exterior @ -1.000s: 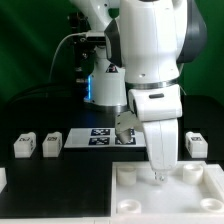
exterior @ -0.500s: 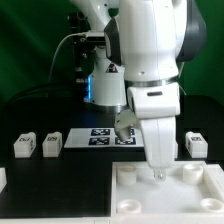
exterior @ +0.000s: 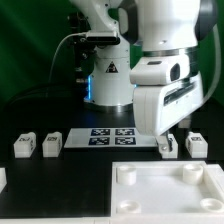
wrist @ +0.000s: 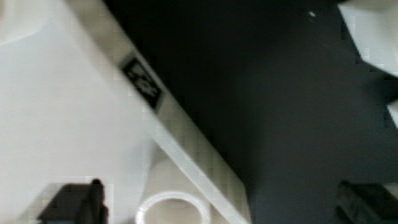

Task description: Assemble one leg

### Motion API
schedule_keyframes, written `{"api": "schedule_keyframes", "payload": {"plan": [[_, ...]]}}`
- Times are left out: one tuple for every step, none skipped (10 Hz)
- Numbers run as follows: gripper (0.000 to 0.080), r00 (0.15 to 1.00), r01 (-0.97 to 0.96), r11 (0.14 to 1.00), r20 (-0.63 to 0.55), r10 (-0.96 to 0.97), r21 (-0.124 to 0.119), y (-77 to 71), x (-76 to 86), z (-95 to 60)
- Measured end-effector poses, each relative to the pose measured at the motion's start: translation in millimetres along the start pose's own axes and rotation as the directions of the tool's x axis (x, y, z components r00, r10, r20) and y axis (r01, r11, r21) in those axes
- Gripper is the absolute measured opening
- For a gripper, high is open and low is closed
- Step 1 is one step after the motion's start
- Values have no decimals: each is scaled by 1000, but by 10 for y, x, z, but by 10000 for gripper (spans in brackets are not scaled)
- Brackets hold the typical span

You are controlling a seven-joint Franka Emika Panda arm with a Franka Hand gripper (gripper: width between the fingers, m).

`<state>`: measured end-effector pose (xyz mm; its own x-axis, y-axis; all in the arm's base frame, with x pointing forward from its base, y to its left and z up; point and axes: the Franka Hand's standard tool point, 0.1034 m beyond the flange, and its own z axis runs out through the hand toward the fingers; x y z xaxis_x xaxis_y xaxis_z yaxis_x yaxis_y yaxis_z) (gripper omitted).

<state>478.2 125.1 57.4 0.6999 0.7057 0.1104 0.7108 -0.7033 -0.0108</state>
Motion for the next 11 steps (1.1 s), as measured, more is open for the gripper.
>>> {"api": "schedule_keyframes", "payload": {"plan": [[649, 989, -147, 989, -2, 147, 6, -121, 74, 9], [649, 971, -235, 972, -32, 235, 9, -178, 129, 35], [649, 955, -287, 958, -77, 286, 4, -106, 61, 94], [649, 901, -429, 903, -57, 429, 24, -138, 53, 97], [649, 857, -510, 859, -60, 511, 34, -149, 80, 88], [649, 798, -599, 800, -55, 600, 46, -154, 76, 94], [649, 776, -627, 777, -52, 629, 50, -173, 84, 95], [649, 756, -654, 755, -6, 655, 52, -293, 76, 85], [649, 751, -660, 750, 47, 658, 49, -397, 83, 35], [649, 751, -661, 749, 43, 659, 49, -443, 133, -10], [649, 743, -661, 749, 169, 647, 42, -517, 56, 15]]}}
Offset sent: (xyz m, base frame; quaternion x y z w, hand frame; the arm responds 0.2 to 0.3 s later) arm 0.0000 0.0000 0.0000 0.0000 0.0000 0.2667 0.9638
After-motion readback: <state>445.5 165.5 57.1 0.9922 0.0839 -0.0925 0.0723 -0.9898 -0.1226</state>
